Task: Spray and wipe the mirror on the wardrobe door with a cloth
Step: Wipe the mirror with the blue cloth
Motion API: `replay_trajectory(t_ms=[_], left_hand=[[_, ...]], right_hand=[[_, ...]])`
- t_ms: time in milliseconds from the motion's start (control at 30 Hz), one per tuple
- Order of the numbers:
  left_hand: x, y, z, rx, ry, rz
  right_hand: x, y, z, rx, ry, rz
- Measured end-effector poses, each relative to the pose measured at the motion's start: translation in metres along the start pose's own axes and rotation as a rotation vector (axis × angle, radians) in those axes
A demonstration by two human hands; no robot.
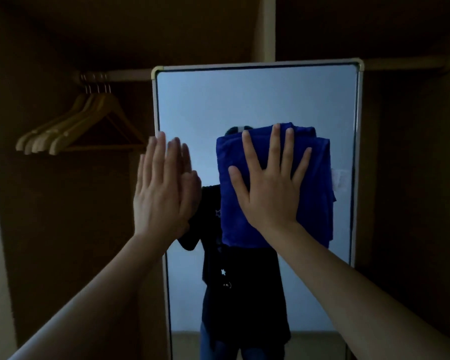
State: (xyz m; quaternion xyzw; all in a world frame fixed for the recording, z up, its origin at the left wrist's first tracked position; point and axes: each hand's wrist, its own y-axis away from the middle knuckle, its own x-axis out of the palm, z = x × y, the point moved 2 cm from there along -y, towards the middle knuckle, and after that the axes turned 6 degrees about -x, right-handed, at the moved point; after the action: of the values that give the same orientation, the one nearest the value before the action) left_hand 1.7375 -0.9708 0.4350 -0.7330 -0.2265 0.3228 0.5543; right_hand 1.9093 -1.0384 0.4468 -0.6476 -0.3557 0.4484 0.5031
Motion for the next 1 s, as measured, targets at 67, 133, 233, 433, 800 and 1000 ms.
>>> replay_trajectory(t_ms=[67,133,233,433,800,1000], left_hand=[[-0.007,-0.004,0.009,-0.118,0.149,-0.019],[-0.005,-0.006,0.022,-0.320,0.336,0.059],[0.009,-0.007,0.038,-0.671,0.705,0.295],[0.010,0.003,0.035,-0.791,0.974,0.476],[0.014,0.008,0.044,-0.855,1.104,0.689],[0.022,0.015,0.051,-0.905,1.234,0.774]], right_hand=[[0.002,0.002,0.006,0.026,0.021,-0.009],[0.004,0.004,0.013,0.058,0.026,-0.018],[0.006,0.006,0.024,0.101,0.019,-0.025],[0.008,0.005,0.050,0.156,0.041,-0.018],[0.018,-0.009,0.108,0.138,0.072,0.025],[0.022,-0.010,0.116,0.133,0.080,0.012]])
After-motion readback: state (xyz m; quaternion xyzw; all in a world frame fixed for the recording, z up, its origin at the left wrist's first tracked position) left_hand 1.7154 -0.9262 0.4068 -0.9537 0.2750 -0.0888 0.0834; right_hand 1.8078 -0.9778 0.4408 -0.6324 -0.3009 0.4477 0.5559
